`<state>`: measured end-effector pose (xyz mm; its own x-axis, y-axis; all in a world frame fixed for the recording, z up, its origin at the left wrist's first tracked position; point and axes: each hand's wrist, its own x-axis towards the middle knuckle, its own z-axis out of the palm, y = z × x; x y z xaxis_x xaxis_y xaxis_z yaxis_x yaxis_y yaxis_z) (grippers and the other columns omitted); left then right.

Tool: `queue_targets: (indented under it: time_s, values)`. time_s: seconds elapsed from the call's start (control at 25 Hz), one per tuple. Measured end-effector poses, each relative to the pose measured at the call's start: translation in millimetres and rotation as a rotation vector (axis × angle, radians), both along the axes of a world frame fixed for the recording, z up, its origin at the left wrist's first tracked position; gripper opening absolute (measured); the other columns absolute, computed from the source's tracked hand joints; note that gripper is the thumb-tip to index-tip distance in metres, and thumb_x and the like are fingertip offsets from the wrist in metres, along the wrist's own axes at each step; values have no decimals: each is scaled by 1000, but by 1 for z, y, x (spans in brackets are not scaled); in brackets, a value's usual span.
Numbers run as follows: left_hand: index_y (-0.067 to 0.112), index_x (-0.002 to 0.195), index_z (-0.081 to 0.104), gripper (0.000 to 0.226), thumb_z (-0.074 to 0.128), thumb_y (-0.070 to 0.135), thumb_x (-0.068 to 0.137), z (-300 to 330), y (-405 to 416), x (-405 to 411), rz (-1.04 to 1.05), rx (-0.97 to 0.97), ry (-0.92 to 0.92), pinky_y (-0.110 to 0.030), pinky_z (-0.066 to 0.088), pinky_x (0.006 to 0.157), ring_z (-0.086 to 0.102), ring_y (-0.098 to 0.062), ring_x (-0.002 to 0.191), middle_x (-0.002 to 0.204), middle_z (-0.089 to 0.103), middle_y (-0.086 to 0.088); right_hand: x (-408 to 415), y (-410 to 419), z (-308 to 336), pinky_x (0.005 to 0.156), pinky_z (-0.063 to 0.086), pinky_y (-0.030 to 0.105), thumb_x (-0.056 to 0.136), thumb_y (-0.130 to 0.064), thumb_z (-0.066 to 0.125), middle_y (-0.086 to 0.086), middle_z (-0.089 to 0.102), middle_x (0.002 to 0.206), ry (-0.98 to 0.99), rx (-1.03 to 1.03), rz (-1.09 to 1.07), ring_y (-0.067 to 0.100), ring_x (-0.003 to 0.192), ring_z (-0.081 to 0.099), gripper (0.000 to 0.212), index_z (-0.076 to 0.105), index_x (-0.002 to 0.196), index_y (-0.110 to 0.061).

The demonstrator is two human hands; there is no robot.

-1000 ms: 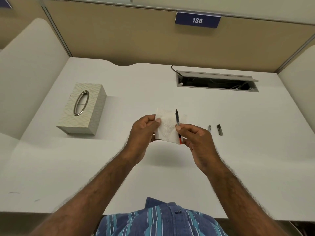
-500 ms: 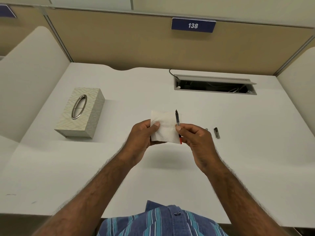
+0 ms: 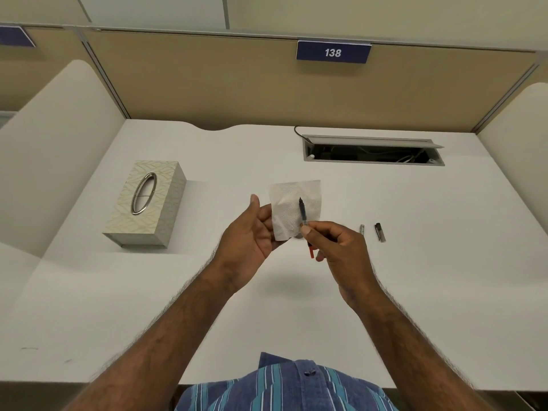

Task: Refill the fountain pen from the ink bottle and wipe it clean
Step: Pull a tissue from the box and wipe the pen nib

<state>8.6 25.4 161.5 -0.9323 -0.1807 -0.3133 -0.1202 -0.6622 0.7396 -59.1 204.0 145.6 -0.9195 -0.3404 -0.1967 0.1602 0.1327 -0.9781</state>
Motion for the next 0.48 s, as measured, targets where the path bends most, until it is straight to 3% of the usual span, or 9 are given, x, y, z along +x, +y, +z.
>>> queue_targets:
  time_s: [0.12,0.24,0.48]
  values:
    - [9,137,68,52,32,40,116,-4,1,1,11,22,16,-54,44,120,64,-35,136,143,70,-18,4,-1,1,67,57,27,92,-27,83,-5,83,91,27,10,-5,6,80,70,8,85,100,-26]
    - [4,139,67,36,51,22,111,-9,4,3,4,-135,24,-56,50,116,64,-40,135,141,70,-20,7,-3,1,67,57,23,93,-29,82,-5,84,93,59,29,1,12,87,74,13,85,104,-25]
    - [11,136,68,38,56,34,109,-4,11,1,-25,-374,-10,-39,57,101,72,-19,119,132,76,-6,15,-12,0,73,57,21,94,-32,81,-12,84,93,124,67,40,10,89,76,7,84,100,-34]
